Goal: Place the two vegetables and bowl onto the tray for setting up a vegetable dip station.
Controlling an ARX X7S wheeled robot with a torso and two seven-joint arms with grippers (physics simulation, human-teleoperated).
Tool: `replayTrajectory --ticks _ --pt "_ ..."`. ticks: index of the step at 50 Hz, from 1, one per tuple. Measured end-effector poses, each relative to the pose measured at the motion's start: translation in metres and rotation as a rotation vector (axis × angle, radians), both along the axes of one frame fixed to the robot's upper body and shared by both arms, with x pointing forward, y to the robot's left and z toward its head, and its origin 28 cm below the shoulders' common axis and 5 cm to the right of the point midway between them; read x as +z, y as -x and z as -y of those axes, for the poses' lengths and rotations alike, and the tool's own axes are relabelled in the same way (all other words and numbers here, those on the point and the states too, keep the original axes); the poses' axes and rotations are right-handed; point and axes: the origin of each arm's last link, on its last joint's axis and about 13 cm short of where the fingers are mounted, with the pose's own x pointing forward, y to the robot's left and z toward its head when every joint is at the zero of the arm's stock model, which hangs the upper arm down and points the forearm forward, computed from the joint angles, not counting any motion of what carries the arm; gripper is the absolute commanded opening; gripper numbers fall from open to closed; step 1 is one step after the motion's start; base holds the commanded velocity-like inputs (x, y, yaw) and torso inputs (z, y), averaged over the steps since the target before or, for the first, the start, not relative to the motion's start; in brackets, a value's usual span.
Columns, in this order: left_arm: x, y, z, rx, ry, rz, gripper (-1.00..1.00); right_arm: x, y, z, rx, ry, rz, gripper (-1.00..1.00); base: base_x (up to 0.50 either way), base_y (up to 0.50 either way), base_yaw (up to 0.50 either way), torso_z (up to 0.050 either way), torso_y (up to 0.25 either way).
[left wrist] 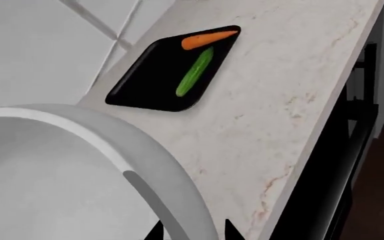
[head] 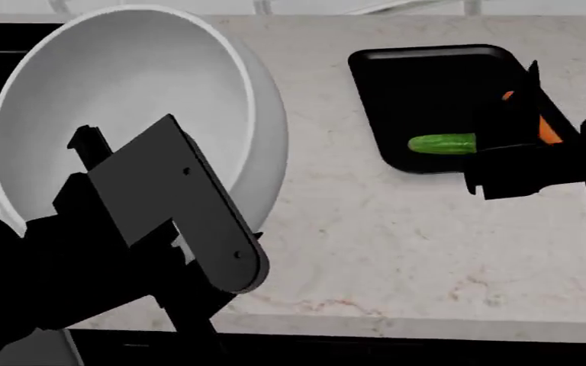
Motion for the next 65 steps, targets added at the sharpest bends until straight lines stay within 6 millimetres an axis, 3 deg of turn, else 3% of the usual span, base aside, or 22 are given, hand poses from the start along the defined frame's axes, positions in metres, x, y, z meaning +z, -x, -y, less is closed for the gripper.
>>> replayTrajectory --ticks 25,40,55,65 --pt "0.01 0.0 0.003 -0.001 0.002 0.02 -1.0 0.0 -0.001 -0.001 0.007 -0.006 0.008 1.0 0.0 -0.49 0.0 0.0 0.001" --pt "0.019 -0.013 0.007 -0.033 0.012 0.01 -1.0 0.01 -0.01 -0.003 0.008 0.005 -0.013 1.0 0.18 -0.03 0.0 0.0 0.0" --pt "0.037 -0.036 0.011 -0.036 0.046 -0.01 -1.0 0.047 -0.057 0.009 -0.027 -0.001 -0.069 1.0 0.23 0.0 0.0 0.0 0.002" --pt "0.041 -0.057 0.017 -0.038 0.056 -0.051 -1.0 0.054 -0.09 0.017 -0.082 -0.003 -0.142 1.0 0.0 0.0 0.0 0.0 0.001"
